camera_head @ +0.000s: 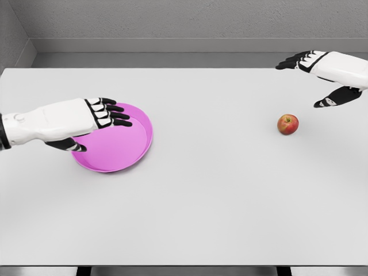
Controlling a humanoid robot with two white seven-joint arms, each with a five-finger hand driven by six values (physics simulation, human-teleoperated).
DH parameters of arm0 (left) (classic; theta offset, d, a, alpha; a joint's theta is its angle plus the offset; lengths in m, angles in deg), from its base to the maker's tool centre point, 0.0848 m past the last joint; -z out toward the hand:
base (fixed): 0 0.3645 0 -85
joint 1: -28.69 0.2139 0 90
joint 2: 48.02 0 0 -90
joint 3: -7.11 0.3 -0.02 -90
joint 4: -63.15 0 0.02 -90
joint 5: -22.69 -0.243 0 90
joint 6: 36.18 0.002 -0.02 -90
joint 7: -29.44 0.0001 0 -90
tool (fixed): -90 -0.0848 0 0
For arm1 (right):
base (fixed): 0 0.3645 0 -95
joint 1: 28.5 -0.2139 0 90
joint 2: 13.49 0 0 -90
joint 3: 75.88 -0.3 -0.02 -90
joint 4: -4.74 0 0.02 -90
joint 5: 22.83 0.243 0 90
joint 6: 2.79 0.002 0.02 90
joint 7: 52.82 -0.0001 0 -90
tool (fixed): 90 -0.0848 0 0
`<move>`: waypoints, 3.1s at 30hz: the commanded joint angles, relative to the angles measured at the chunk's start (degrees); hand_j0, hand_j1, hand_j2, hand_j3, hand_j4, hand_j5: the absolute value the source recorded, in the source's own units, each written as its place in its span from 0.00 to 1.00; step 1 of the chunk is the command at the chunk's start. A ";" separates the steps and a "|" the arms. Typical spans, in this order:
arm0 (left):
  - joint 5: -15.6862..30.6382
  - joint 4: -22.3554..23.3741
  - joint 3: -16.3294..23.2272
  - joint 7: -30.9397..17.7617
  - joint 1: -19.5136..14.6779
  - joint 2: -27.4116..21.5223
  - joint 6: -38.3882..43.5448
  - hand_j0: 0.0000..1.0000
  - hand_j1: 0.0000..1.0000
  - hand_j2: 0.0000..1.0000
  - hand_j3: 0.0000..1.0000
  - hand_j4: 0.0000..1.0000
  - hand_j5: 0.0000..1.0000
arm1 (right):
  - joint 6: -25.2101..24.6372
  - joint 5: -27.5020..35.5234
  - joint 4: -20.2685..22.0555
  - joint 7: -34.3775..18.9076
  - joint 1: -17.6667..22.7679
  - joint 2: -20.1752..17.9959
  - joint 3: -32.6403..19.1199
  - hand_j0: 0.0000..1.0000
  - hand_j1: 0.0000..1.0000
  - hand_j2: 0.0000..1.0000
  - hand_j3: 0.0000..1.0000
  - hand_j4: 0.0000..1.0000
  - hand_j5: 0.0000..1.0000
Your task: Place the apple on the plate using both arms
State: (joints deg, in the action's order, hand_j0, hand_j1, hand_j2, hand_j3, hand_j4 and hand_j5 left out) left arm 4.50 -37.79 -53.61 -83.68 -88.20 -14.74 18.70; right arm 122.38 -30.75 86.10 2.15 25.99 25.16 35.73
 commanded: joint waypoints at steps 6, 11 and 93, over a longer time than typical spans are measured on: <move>0.35 0.04 0.07 -1.05 0.35 2.41 0.11 1.00 1.00 1.00 1.00 1.00 1.00 | -0.17 0.44 0.11 0.03 0.79 -0.41 1.06 1.00 1.00 1.00 1.00 1.00 1.00; 0.35 -0.04 0.16 -3.08 -0.18 2.85 0.11 1.00 1.00 1.00 1.00 1.00 1.00 | -0.17 1.23 -0.94 0.03 3.08 -3.40 5.98 1.00 1.00 1.00 1.00 1.00 1.00; 0.27 0.13 0.16 -3.16 -1.85 2.76 0.11 1.00 1.00 1.00 1.00 1.00 1.00 | -0.17 -2.72 -30.38 0.03 -6.85 12.24 15.74 0.70 0.70 0.70 0.70 0.70 0.70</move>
State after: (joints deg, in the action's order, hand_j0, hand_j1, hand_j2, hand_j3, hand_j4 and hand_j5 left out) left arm 4.40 -37.66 -53.42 -86.87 -90.05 -11.93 18.69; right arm 122.35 -33.86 55.76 2.16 19.13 37.44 51.64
